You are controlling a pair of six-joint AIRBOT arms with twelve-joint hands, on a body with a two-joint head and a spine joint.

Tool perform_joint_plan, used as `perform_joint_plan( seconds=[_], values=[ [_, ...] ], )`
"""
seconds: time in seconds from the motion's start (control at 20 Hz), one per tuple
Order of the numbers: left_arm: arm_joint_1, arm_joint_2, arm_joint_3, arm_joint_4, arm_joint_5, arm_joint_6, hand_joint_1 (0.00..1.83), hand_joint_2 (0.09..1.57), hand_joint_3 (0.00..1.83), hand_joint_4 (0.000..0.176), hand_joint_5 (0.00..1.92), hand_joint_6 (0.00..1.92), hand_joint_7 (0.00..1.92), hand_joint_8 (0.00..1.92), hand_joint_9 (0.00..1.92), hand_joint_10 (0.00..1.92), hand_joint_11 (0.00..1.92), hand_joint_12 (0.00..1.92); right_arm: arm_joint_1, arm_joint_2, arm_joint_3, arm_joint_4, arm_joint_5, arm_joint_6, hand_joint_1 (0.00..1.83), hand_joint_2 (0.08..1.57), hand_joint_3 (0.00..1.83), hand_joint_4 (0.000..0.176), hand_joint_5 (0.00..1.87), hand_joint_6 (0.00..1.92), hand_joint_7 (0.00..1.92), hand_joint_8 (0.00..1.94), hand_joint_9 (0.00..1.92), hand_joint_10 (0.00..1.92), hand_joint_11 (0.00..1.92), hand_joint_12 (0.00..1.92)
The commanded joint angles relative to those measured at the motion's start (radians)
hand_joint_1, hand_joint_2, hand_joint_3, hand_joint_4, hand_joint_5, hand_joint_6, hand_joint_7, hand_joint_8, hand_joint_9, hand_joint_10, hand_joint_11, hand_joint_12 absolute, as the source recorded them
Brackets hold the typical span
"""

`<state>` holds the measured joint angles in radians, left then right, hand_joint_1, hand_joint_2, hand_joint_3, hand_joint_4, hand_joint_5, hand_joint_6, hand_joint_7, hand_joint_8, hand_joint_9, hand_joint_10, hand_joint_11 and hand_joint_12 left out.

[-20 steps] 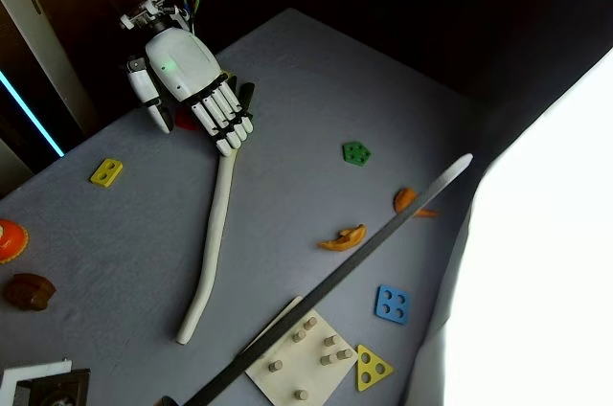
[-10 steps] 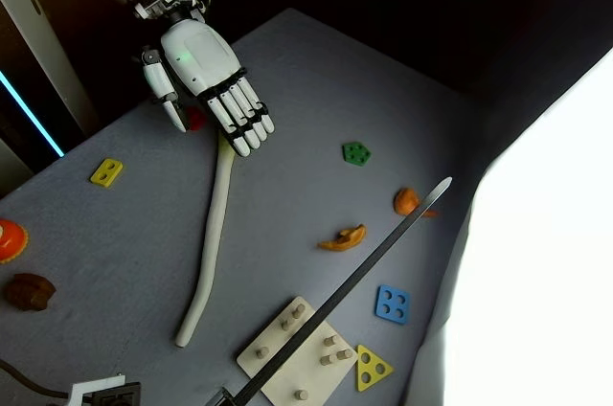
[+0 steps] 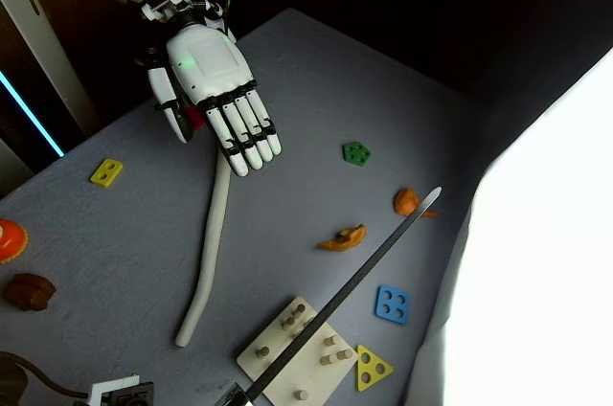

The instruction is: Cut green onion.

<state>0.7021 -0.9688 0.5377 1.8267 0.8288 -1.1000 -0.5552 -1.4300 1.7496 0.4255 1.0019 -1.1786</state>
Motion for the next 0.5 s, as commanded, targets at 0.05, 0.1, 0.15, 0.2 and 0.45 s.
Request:
perform_joint_plan(
  seconds=[0.05, 0.1, 0.15, 0.2, 0.45],
  values=[
    [-0.022, 0.016, 0.006, 0.061, 0.024, 0.026, 0.41, 1.43, 0.00, 0.005, 0.00, 0.00, 0.00, 0.00, 0.00, 0.00, 0.00, 0.14, 0.002, 0.003, 0.013, -0.001, 0.145, 0.014, 1.54, 1.13, 0.00, 0.176, 1.22, 1.92, 1.40, 1.94, 1.49, 1.92, 1.55, 1.92],
    [-0.029, 0.021, 0.007, 0.052, 0.018, 0.039, 0.41, 1.43, 0.00, 0.007, 0.00, 0.00, 0.00, 0.00, 0.00, 0.00, 0.00, 0.14, -0.001, -0.001, 0.018, -0.001, 0.145, 0.014, 1.53, 1.13, 0.00, 0.176, 1.22, 1.92, 1.40, 1.94, 1.49, 1.92, 1.55, 1.92],
    [-0.035, 0.024, 0.009, 0.045, 0.010, 0.048, 0.40, 1.43, 0.00, 0.008, 0.00, 0.00, 0.00, 0.00, 0.00, 0.00, 0.00, 0.16, -0.002, -0.006, 0.024, 0.000, 0.145, 0.014, 1.54, 1.12, 0.00, 0.176, 1.23, 1.92, 1.41, 1.94, 1.49, 1.92, 1.55, 1.92],
    [-0.045, 0.026, 0.014, 0.034, -0.003, 0.063, 0.37, 1.44, 0.00, 0.010, 0.00, 0.00, 0.00, 0.00, 0.00, 0.00, 0.00, 0.15, -0.004, -0.011, 0.031, 0.001, 0.145, 0.016, 1.55, 1.12, 0.00, 0.176, 1.23, 1.92, 1.41, 1.94, 1.49, 1.92, 1.56, 1.92],
    [-0.089, 0.030, 0.032, 0.003, -0.047, 0.105, 0.33, 1.45, 0.01, 0.006, 0.00, 0.00, 0.00, 0.00, 0.00, 0.00, 0.00, 0.05, -0.012, -0.026, 0.051, 0.001, 0.145, 0.024, 1.54, 1.13, 0.00, 0.176, 1.21, 1.92, 1.40, 1.94, 1.48, 1.92, 1.55, 1.92]
  ],
)
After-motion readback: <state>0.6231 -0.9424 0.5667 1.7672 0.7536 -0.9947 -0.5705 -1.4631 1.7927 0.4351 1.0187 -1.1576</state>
